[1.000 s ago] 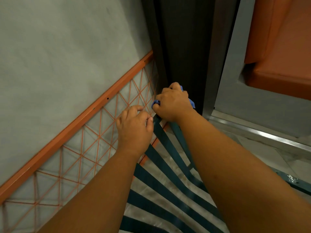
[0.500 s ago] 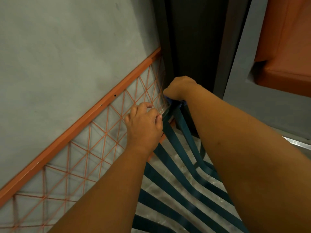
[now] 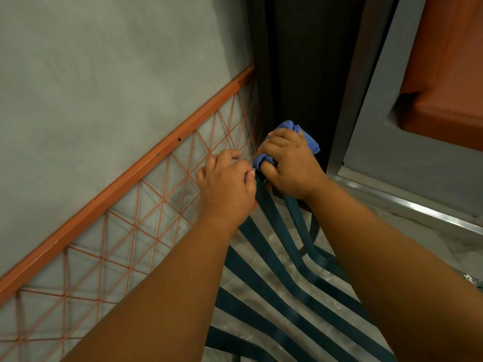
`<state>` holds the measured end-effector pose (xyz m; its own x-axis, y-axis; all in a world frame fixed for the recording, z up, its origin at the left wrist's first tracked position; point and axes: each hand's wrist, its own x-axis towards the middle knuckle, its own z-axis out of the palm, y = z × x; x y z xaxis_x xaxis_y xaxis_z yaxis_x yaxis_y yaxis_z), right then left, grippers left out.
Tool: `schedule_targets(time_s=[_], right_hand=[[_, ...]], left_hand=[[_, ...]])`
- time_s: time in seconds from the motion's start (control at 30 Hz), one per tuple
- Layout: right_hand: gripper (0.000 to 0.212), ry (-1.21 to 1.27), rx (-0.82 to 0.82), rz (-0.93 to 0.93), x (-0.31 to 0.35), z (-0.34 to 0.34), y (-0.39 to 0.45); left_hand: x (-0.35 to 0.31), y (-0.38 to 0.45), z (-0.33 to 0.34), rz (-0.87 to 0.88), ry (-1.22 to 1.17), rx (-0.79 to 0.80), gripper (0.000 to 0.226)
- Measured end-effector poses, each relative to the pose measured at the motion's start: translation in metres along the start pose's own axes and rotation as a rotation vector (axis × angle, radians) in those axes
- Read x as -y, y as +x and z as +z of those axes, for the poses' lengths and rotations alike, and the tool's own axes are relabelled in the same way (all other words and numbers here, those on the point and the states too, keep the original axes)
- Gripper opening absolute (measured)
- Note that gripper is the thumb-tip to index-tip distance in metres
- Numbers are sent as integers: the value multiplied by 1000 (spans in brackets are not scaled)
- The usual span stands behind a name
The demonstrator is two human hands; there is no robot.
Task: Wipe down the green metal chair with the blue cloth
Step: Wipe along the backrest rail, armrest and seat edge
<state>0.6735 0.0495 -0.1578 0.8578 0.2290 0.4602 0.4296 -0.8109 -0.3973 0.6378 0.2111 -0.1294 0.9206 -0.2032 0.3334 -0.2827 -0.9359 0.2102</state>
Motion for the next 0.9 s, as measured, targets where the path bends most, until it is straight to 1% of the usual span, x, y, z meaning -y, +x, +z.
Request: schedule_targets(time_s=[0.07,0.13,0.2,0.23,0.27,0.33,0.4,0.47,0.53,0.6,0.67,0.77,0.83,0.9], right_hand=[[37,-57,-12,-2,-8,3,5],[43,-132,-4,107,-7,6,16],[44,-114,-20,221,3,9,21],[42,-85,-45,236,8,12,17],[39,-50,-67,213,14,14,9],[35,14,-86,101,19,14,-11],[37,13,-35,36,12,9,-16],[42,-45,-7,96,8,8,-7],[41,-33,-69,236,17,13,3],[35,51,-202,328,34,22,0],[34,155,-281,345,49,31,-20],[43,315,-336,332,61,39,-51],[47,314,-337,331,63,39,-56],[43,217,-302,308,57,35,-45]], left_hand=[[0,0,0,-7,0,-6,20],[1,0,0,-11,-2,0,20],[1,0,0,-15,-10,6,19],[1,1,-1,-16,-13,10,19],[1,1,-1,-16,-13,15,19],[2,1,-1,-10,-1,27,20],[1,1,-1,-9,-1,27,20],[1,2,0,-10,-11,23,19],[3,3,1,-26,-43,19,18],[4,3,1,-45,-71,19,16],[3,2,0,-39,-62,25,16],[2,3,0,-23,-32,26,16],[1,3,0,-13,-17,21,16],[1,2,0,-5,-17,12,14]])
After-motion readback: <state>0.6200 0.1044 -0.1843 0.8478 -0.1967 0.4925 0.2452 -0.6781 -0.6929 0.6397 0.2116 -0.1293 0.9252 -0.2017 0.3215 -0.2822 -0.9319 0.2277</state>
